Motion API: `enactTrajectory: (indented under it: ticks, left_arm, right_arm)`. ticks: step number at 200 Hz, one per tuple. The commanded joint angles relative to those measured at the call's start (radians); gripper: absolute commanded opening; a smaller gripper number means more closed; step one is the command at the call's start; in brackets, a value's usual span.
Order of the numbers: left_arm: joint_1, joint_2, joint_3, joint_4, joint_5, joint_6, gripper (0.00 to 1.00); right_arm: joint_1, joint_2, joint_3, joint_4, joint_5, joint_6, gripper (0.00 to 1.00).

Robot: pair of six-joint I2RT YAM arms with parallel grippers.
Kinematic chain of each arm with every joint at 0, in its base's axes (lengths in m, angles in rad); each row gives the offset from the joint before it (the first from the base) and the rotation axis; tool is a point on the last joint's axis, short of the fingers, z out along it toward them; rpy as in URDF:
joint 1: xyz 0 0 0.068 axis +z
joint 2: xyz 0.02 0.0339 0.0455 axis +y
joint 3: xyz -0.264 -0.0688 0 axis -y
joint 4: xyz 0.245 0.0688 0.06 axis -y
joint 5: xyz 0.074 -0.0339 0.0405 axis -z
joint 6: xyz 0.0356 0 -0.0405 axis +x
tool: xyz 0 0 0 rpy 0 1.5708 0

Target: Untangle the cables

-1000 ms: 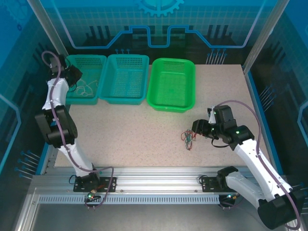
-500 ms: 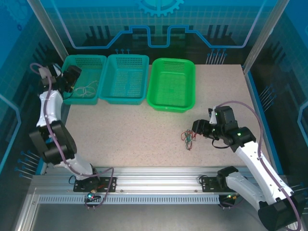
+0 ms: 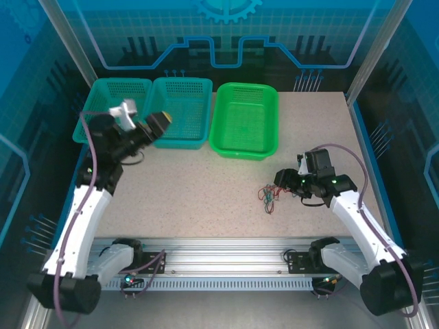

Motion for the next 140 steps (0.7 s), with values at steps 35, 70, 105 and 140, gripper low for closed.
enactTrajectory:
  ticks: [35,70,105,140]
  left_arm:
    - [-0.426,-0.018,-0.203,0.045,-0.189,-0.011,0.71]
    - [-0.595,0.089,-0.253,0.095,-0.252,-0.003,0.70]
    - [-0.635,0.162,-0.229,0.084,-0.263,0.012,0.71]
    - [-0.634,0.164,-0.188,0.015,-0.340,0.039,0.72]
  right_arm:
    - [-0.025,0.186,-0.033,0.111,-0.030,-0.008,0.63]
    - [-0.007,0.305,-0.042,0.176,-0.003,0.008,0.64]
    - [0.047,0.469,0.002,0.178,0.036,-0.033,0.54]
    - [0.081,0.517,0.033,0.165,0.085,-0.090,0.14]
